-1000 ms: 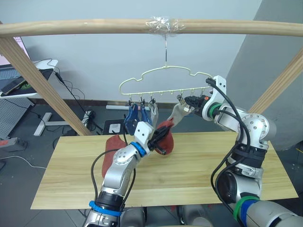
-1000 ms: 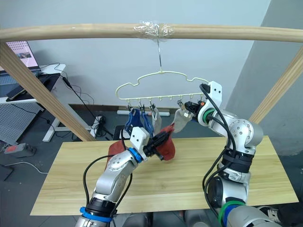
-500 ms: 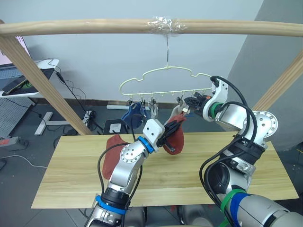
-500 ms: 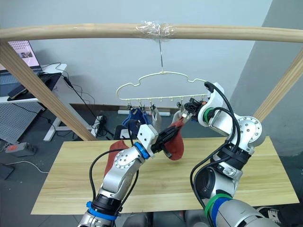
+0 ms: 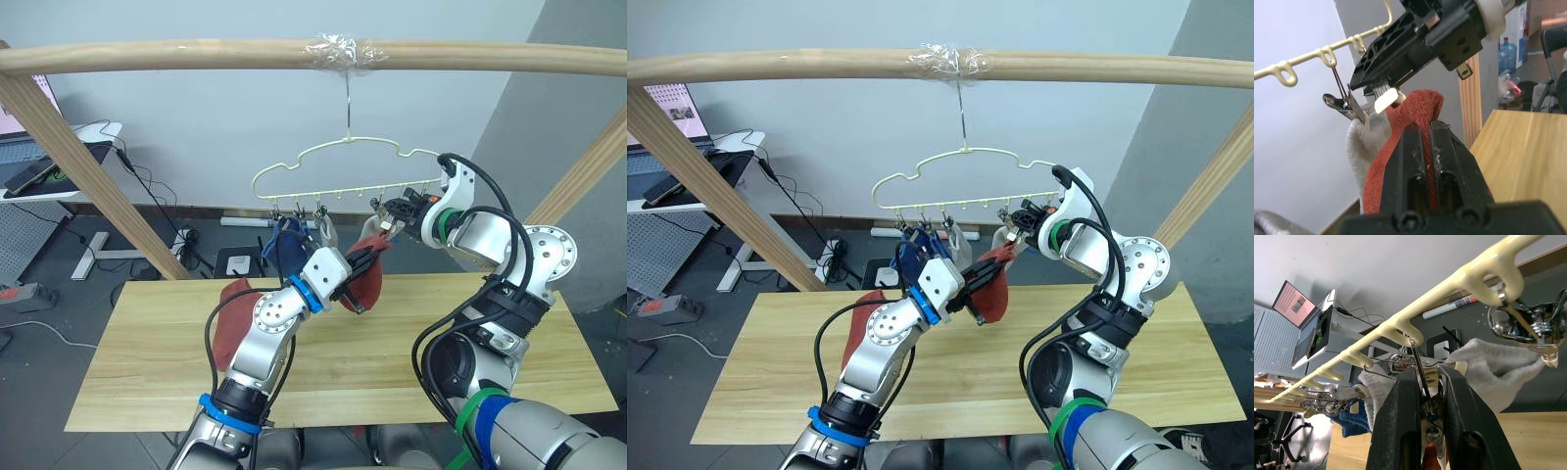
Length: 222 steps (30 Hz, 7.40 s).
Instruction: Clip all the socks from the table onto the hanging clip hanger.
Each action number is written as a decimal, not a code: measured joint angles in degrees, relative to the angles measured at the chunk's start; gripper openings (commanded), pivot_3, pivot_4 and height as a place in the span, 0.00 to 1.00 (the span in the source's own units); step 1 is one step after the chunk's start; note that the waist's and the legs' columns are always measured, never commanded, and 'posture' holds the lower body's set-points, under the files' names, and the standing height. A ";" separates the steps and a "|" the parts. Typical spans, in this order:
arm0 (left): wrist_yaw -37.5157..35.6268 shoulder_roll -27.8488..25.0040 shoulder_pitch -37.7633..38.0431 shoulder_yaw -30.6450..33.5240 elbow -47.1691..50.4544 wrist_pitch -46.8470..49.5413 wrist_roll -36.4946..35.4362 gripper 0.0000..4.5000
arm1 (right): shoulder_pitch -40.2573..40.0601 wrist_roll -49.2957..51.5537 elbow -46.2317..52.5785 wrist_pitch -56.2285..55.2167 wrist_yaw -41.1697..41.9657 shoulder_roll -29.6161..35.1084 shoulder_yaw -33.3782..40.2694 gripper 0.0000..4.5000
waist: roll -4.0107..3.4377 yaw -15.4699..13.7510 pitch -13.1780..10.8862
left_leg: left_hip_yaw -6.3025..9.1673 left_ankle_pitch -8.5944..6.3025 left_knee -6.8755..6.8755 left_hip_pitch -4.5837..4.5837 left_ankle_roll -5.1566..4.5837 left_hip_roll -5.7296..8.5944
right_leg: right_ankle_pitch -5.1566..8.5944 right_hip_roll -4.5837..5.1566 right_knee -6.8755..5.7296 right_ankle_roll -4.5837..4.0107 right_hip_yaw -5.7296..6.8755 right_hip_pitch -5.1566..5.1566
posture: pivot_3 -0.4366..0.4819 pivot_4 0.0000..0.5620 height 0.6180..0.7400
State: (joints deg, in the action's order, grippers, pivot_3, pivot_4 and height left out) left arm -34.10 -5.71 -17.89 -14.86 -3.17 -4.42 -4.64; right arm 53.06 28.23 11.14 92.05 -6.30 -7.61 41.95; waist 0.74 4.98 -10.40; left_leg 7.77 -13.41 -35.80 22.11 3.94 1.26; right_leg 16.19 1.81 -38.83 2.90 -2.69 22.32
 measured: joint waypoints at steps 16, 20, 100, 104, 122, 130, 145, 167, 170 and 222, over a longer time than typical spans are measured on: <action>2.17 0.85 -3.22 -0.66 -4.01 -5.01 3.32 0.00 | -0.06 -0.16 0.06 0.01 -0.05 -0.01 -0.48 0.35 | 0.00 0.01 0.00 | 0.00 0.00 0.02 0.02 0.00 0.00 | 0.01 0.00 0.02 0.03 0.00 0.01 | 0.36 0.24 1.00; 2.17 0.87 -3.22 -0.66 -3.98 -5.01 3.29 0.00 | -0.12 -0.16 0.05 0.01 -0.01 -0.01 -0.48 0.65 | 0.00 0.05 0.00 | 0.00 0.00 0.04 0.02 0.00 0.00 | 0.01 0.00 0.02 0.02 0.00 0.03 | 0.36 0.24 1.00; 2.05 -13.02 6.27 15.06 25.60 33.91 -22.01 0.71 | -28.10 -22.98 -7.14 -70.50 -0.08 10.73 -38.52 0.61 | 0.03 -2.09 -0.03 | -0.01 -0.02 -0.02 0.24 -0.01 -0.07 | 0.06 -0.04 0.28 0.08 0.00 0.06 | 0.48 0.25 1.00; 1.92 -13.09 6.28 15.08 25.80 33.91 -22.32 0.71 | -26.02 -22.98 -9.40 -71.85 -0.03 10.53 -38.50 0.61 | 0.02 -2.12 -0.03 | 0.01 -0.02 -0.02 0.24 -0.01 -0.08 | 0.06 -0.05 0.26 0.08 0.02 0.06 | 0.48 0.24 1.00; 1.74 -12.33 4.85 16.33 31.03 36.87 -31.64 0.71 | -23.69 -22.54 -11.47 -73.13 0.18 8.89 -38.45 0.61 | 0.02 -2.24 -0.03 | 0.00 -0.02 -0.04 0.23 -0.01 -0.07 | 0.05 -0.04 0.19 0.07 0.01 0.06 | 0.50 0.23 1.00; 0.82 -13.91 4.69 14.62 32.30 37.75 -32.52 0.71 | -23.06 -22.49 -11.51 -73.58 0.17 8.81 -38.10 0.61 | 0.01 -2.29 -0.02 | 0.01 -0.02 -0.04 0.22 -0.01 -0.06 | 0.05 -0.05 0.17 0.07 0.02 0.06 | 0.50 0.23 1.00; 1.04 -14.32 5.23 14.03 32.27 37.10 -31.84 0.71 | -22.55 -22.37 -12.63 -73.71 1.48 8.72 -36.97 0.01 | 0.01 -2.35 -0.02 | 0.00 -0.02 -0.07 0.21 -0.01 -0.06 | 0.05 -0.04 0.13 0.07 0.01 0.06 | 0.49 0.23 1.00; 8.80 -17.25 4.46 15.09 -18.16 17.98 -5.65 0.71 | -12.85 -8.62 -4.38 -30.68 25.62 30.91 -36.99 0.01 | 0.04 -2.28 -0.05 | 0.04 -0.03 -0.10 0.16 -0.04 0.01 | 0.13 0.07 0.10 -0.05 0.13 0.01 | 0.41 0.28 1.00; 10.83 -16.32 -0.11 15.05 -26.18 16.30 -3.08 0.71 | -13.01 -8.38 -3.40 -29.66 25.24 30.44 -36.74 0.01 | 0.05 -1.98 -0.05 | 0.03 -0.03 -0.09 0.17 -0.04 0.03 | 0.12 0.11 0.10 -0.02 0.14 0.02 | 0.39 0.28 1.00; 2.19 0.99 -1.94 -2.31 -0.08 4.47 1.54 0.00 | -0.34 24.61 -7.15 0.01 -13.41 13.87 -3.03 0.00 | -0.07 0.54 0.02 | -0.08 -0.02 -0.16 0.52 -0.10 0.05 | 0.10 0.13 -0.12 -0.03 0.04 0.36 | 0.31 0.25 1.00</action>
State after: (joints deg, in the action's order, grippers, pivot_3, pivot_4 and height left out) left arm -31.91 -4.72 -19.82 -17.17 -3.25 0.04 -3.09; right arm 52.73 52.84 3.99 92.06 -19.71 6.26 38.92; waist 0.68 5.52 -10.38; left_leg 7.69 -13.42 -35.96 22.63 3.85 1.31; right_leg 16.30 1.94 -38.96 2.87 -2.64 22.69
